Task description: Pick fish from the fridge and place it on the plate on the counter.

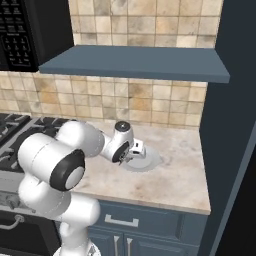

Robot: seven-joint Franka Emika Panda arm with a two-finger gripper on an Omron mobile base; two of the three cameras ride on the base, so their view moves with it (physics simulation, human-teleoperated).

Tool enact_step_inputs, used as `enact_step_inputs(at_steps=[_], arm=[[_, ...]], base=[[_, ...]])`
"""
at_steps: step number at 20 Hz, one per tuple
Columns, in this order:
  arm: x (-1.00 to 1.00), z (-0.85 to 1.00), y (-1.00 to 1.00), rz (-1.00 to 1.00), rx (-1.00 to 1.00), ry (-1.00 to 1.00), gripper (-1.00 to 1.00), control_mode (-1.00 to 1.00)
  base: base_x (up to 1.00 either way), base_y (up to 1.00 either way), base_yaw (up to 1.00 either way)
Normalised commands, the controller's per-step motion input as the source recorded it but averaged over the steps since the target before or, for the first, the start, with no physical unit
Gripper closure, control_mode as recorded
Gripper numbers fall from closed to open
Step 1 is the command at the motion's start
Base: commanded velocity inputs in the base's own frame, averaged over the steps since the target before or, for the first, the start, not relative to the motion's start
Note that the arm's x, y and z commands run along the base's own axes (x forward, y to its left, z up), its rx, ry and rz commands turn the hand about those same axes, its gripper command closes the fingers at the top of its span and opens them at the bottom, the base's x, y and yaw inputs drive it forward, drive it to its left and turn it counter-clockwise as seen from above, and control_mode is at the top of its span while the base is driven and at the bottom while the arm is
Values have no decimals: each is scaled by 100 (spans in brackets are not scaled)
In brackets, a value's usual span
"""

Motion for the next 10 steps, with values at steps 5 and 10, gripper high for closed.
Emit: enact_step_inputs(at_steps=[5,10], arm=[[23,-5,0,0,3,5,100,-100],[18,-7,-2,0,2,3,100,-100]], base=[[0,0,0],[0,0,0]])
